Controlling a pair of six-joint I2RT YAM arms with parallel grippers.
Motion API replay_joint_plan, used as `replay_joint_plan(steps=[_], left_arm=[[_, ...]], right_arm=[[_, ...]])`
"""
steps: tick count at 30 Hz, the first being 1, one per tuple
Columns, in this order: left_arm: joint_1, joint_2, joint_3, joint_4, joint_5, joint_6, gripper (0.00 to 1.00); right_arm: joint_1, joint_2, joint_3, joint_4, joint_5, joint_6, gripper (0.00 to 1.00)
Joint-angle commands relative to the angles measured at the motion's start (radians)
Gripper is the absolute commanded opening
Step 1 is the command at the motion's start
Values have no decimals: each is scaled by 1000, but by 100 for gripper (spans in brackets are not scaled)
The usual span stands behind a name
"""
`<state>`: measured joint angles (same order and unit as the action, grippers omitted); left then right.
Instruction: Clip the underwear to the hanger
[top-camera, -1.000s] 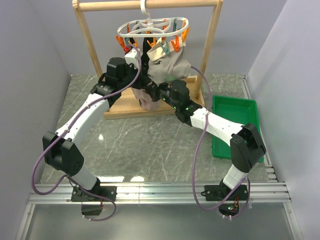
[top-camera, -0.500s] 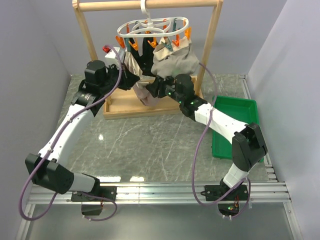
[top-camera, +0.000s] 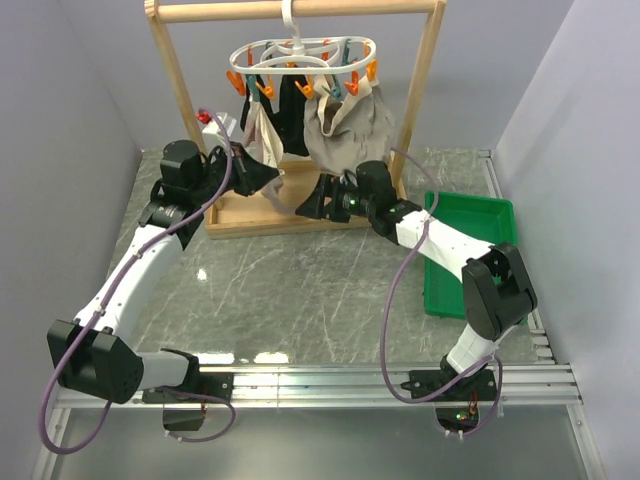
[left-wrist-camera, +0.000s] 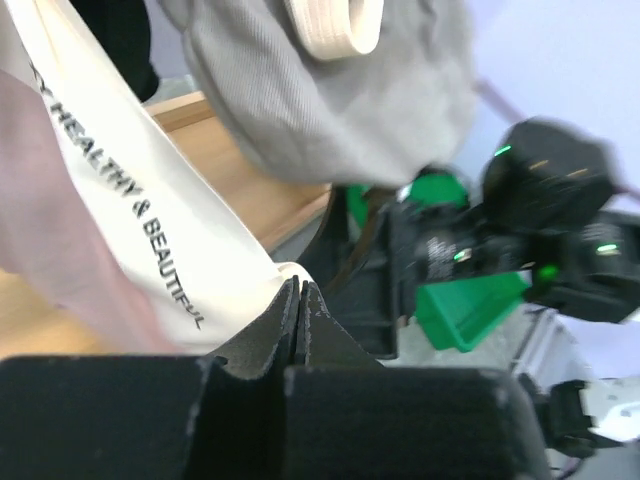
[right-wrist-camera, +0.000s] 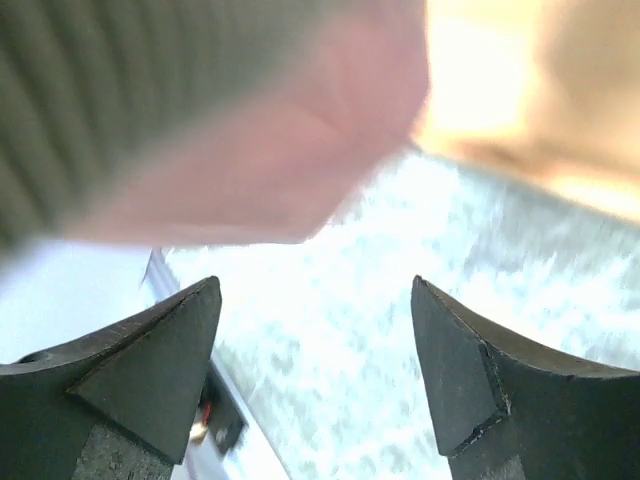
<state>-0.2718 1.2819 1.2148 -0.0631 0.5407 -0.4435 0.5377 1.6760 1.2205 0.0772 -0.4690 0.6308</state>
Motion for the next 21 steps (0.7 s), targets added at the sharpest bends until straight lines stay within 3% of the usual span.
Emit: replay_joint_plan(steps=[1, 4, 7, 13, 18, 21], left_arm=[[35, -47, -27, 184, 143, -119, 0], [40, -61, -56, 249, 203, -172, 0], [58, -78, -84, 302, 235, -228, 0], [129, -111, -89, 342, 280, -265, 0], [195, -145, -115, 353, 239, -265, 0], [218, -153, -130, 287, 142, -235, 0]], right_arm=[[-21, -68, -50, -7, -105, 53, 83], [-22, -93, -124, 22, -169, 56, 82], [-25, -101, -161, 42, -233, 52, 74], [-25, -174, -165, -14, -221, -143, 59], [-27, -234, -200, -51, -204, -241, 50], [-27, -255, -220, -70, -192, -292, 49]])
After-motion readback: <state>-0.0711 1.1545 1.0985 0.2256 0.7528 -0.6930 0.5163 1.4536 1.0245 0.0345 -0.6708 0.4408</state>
